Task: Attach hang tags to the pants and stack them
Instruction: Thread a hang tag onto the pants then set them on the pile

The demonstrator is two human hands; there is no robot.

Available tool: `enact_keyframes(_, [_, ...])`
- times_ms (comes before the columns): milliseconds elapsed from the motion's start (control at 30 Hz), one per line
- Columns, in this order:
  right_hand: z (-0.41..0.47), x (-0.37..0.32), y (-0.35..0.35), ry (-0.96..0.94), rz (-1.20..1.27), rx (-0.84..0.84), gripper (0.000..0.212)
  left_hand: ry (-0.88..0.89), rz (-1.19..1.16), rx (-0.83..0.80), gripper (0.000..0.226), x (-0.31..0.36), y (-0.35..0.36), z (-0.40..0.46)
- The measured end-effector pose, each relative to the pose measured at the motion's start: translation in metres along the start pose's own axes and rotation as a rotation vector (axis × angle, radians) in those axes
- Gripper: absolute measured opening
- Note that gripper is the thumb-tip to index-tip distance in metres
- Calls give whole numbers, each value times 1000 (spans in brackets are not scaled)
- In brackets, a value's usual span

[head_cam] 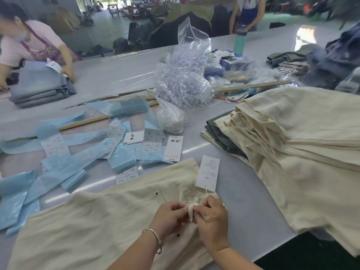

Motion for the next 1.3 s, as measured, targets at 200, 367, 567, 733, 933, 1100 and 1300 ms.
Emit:
enact_keyframes(200, [1,5,2,142,241,-208,18,27,152,85,23,2,2,4])
enact_keyframes(367, [37,3,-17,193,305,-282,36,129,76,223,21,17,-1,11])
enact_keyframes(567, [95,26,-19,-77,-391,-770,77,99,-146,175,18,29,-1,18])
enact_keyframes(733, [95,39,-4,-276,-604,-1038,68,154,-107,157,21,31,5,15])
enact_keyframes(933, [97,30,-18,-416,-675,-992,45,202,-80,183,17,35,5,11])
enact_keyframes(1100, [110,24,-38,-160,-456,-918,33,235,-5,142,16,36,20,11])
enact_keyframes(1300, [117,19,-36,-53,-468,-864,14,300,159,68,19,38,35,12])
Point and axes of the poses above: each hand's wrist, its own z-axis towards the middle knuckle, its own y-axis out of the palm, x = y × z, the point moved 2 cm from there along z, towards the middle knuckle, and after that the axes turned 6 degrees about y, right-handed, at the moved point
